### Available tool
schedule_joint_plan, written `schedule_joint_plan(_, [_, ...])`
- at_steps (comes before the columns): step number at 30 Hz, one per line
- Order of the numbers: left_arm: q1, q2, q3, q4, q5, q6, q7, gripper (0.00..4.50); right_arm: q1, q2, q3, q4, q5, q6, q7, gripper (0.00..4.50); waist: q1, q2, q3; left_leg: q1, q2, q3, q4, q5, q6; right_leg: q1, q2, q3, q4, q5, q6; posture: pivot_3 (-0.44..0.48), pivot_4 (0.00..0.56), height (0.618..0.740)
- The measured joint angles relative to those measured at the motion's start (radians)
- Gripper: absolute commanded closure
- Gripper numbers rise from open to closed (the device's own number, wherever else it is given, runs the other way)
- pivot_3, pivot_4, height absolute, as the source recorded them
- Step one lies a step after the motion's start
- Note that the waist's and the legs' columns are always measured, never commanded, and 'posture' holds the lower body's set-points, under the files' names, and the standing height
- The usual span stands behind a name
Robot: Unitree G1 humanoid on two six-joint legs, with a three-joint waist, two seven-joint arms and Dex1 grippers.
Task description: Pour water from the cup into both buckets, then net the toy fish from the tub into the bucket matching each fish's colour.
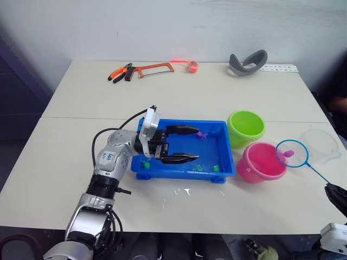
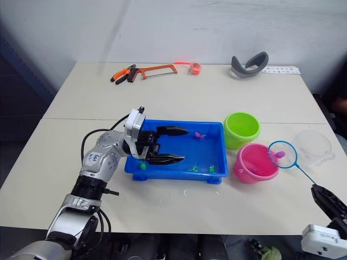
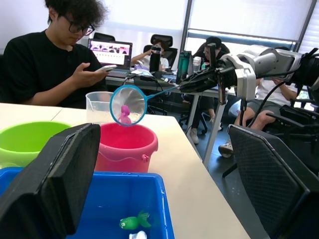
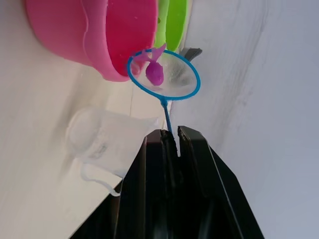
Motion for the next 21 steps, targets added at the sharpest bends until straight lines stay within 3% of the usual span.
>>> schedule_joint_plan(10, [0.000, -0.020, 0.001, 0.008, 0.015, -0.007, 0.012, 0.06, 0.004, -0.134, 0.016, 0.051, -0.328, -0.037, -0.338, 4.50, 0.000, 0.000, 0.000, 0.000, 0.000, 0.000, 0.000, 0.001, -0.001, 0.000, 0.001, 0.000, 0.000, 0.000, 0.000, 0.000, 0.150, 0.740])
schedule_joint_plan(21, [0.000, 0.000, 0.013, 0.048, 0.021, -0.045, -0.002, 0.06, 0.019, -0.204, 0.073, 0.036, -0.344, -0.003, -0.396, 4.50, 0.000, 0.000, 0.000, 0.000, 0.001, 0.000, 0.000, 0.001, -0.001, 0.000, 0.001, 0.000, 0.000, -0.001, 0.000, 0.000, 0.150, 0.740])
